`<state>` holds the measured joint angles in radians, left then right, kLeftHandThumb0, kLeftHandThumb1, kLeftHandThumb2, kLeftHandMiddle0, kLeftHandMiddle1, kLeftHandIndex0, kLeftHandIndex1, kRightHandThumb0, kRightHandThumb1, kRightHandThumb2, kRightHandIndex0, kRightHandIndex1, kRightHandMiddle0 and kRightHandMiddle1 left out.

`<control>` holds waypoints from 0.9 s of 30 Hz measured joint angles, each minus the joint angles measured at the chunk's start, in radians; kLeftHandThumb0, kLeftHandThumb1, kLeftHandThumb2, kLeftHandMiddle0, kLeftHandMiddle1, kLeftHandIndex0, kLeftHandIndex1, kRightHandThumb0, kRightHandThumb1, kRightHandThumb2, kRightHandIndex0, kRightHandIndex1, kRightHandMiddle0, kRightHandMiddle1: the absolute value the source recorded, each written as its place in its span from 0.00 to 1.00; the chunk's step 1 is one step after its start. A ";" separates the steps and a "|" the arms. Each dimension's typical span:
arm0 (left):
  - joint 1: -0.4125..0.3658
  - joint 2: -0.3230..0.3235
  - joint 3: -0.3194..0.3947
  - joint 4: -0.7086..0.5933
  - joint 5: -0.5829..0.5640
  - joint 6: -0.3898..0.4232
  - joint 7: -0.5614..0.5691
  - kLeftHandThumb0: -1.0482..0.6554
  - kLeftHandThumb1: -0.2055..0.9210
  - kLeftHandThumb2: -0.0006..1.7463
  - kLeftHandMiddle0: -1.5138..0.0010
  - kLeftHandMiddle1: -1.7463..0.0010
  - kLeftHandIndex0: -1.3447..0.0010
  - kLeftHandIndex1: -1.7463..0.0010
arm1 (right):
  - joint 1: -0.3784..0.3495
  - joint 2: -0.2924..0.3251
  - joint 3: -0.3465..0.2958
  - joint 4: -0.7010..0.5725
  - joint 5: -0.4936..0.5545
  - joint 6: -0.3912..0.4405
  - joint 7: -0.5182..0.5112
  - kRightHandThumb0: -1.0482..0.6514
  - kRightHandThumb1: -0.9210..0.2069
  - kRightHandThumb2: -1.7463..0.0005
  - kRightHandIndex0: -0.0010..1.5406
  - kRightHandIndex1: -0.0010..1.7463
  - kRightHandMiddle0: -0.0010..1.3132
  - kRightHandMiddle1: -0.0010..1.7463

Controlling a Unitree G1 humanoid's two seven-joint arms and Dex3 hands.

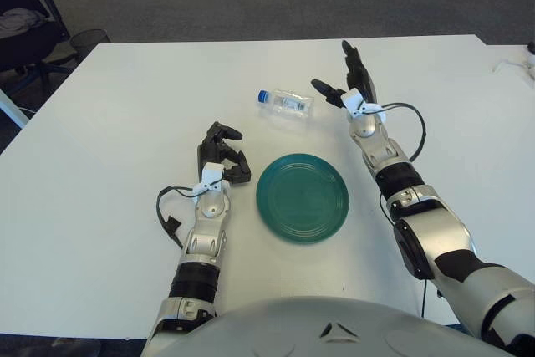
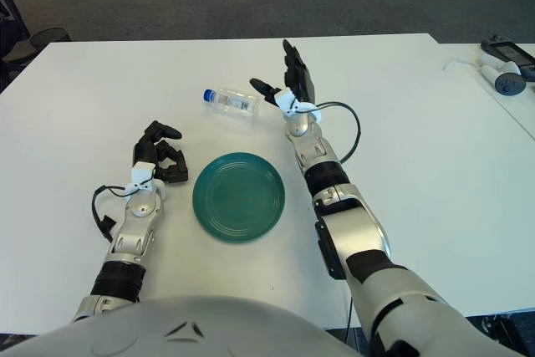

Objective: Put the bottle into the plate.

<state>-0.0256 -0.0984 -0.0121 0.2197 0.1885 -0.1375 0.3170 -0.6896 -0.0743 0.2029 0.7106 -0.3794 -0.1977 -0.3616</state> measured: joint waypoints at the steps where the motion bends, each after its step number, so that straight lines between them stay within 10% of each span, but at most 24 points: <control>1: -0.001 0.000 0.000 0.002 0.000 0.000 0.000 0.61 0.13 1.00 0.42 0.00 0.49 0.00 | -0.002 0.006 0.007 -0.001 -0.004 -0.002 0.003 0.00 0.00 0.85 0.05 0.01 0.00 0.16; 27: -0.006 -0.013 -0.014 0.019 0.022 -0.014 0.064 0.61 0.12 1.00 0.42 0.01 0.49 0.00 | -0.259 0.048 0.174 0.334 -0.153 -0.134 0.021 0.00 0.00 0.85 0.01 0.00 0.00 0.09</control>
<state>-0.0318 -0.1115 -0.0260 0.2385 0.2100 -0.1513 0.3814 -0.9482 -0.0264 0.3770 1.0450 -0.5319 -0.3316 -0.3404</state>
